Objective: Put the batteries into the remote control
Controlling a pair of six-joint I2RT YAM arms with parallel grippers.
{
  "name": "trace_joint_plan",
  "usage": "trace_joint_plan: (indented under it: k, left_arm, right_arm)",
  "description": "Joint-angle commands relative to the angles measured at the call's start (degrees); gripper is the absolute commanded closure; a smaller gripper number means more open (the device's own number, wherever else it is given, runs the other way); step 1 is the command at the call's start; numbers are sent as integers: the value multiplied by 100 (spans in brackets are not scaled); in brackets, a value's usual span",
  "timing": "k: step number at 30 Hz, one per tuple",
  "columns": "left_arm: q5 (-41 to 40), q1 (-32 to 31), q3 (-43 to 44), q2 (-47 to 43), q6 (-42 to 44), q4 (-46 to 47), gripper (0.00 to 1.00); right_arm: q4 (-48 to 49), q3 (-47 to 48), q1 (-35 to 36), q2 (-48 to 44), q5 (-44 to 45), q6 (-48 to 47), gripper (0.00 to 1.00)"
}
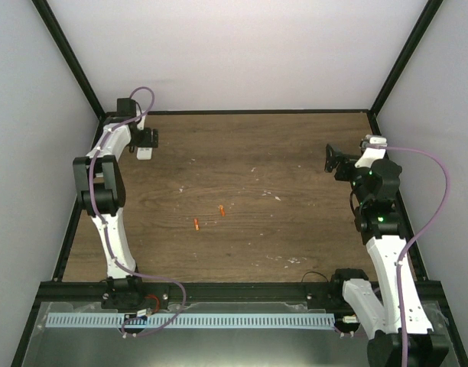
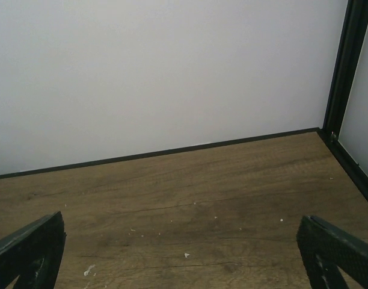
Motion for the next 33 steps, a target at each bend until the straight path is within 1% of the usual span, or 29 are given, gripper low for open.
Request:
trace_joint_plan:
  k: [1,6,11,20,25,29,33]
  left_arm:
    - [-116,19,621,430,153,-174,0]
    - [-272,32,1028,885,172,-316,0]
    - [-162,87,1230,1154,164,-422,0]
    - [-61,203,1230,1371,118,-484,0]
    - [169,247,1228,1452,114,-487,0]
    - [386,256,1247,1525,122,-512,0]
    - [430,256,1265,1547,116,-496,0]
  right_arm:
    - [198,15,-59,79,8,96,0]
    - [289,30,-59,237,6,209,0]
    - [377,73,-59,438,48,273,0]
    - [467,190,-59,820,40,303,0]
    - [473,241,-57,985,50,301,0]
    - [493,251,-59,1031,69,303,0]
    - [497,250,-59,1029,127,271,0]
